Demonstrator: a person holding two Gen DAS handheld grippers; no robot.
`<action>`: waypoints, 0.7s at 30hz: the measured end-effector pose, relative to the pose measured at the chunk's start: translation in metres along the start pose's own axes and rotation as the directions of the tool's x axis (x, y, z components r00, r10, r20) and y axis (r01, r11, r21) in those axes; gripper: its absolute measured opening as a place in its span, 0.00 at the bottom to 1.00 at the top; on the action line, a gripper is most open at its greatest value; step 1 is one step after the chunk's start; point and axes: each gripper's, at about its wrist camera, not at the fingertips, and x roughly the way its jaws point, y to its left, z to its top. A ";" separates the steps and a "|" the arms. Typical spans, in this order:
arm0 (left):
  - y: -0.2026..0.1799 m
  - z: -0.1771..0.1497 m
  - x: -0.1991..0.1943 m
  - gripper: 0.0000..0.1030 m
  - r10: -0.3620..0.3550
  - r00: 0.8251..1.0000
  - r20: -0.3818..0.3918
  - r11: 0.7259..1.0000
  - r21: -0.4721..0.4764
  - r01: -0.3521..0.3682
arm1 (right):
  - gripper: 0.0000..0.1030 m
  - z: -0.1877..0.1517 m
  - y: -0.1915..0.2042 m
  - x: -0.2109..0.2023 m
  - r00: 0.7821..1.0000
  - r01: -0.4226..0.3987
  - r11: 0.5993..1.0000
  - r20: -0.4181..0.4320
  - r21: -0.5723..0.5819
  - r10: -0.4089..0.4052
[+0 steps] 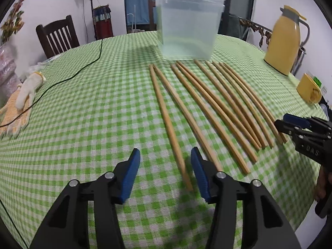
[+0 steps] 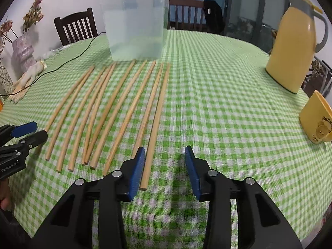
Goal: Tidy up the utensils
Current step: 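Lower the right gripper toward the chopsticks while the left gripper approaches another chopstick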
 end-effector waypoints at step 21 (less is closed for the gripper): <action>-0.009 -0.030 -0.031 0.07 -0.092 0.995 -0.027 0.995 0.037 0.093 | 0.11 -0.029 -0.002 -0.026 0.999 -0.040 0.999 0.032 0.004 0.040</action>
